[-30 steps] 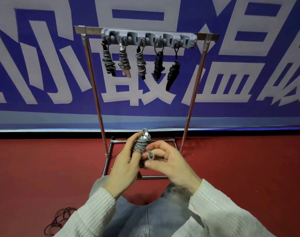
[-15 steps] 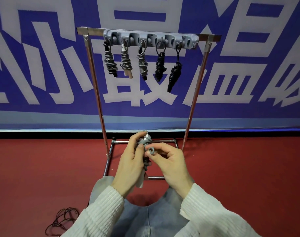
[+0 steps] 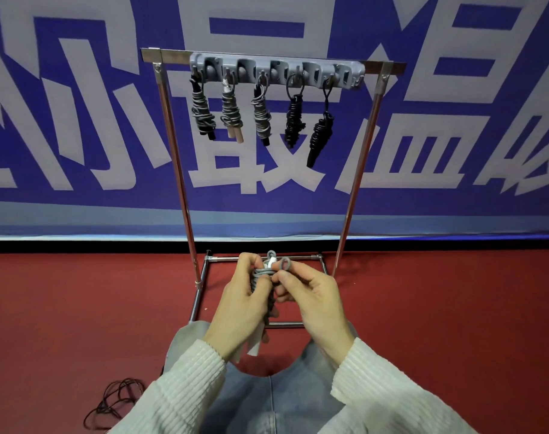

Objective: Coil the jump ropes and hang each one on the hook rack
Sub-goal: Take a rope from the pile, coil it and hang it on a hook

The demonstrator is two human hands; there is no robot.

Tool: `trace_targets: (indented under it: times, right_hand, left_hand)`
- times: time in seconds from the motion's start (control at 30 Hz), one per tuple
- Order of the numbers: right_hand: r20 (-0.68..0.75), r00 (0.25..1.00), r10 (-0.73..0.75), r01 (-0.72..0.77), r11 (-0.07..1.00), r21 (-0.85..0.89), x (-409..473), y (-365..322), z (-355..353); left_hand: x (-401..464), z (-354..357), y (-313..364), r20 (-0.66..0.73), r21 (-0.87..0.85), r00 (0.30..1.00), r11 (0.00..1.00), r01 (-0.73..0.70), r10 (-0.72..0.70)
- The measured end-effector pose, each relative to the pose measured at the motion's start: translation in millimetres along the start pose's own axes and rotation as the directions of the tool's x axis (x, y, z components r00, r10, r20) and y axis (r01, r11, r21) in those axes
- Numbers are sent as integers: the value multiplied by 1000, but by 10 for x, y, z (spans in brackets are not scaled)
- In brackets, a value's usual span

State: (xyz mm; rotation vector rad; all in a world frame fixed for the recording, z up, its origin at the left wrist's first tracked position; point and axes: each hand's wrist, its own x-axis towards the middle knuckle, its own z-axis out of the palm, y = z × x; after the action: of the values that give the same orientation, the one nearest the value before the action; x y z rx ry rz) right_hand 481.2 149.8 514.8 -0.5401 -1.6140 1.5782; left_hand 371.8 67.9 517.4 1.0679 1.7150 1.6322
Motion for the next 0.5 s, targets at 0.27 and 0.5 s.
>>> trace_targets:
  times: [0.27, 0.5]
  right_hand:
    - [-4, 998, -59, 59, 996, -65, -47, 38, 13]
    - [-3, 999, -42, 42, 997, -70, -10, 42, -50]
  left_hand:
    - [20, -11, 86, 189, -300, 974, 938, 176, -123]
    - [11, -70, 47, 248, -462, 958, 852, 246, -142]
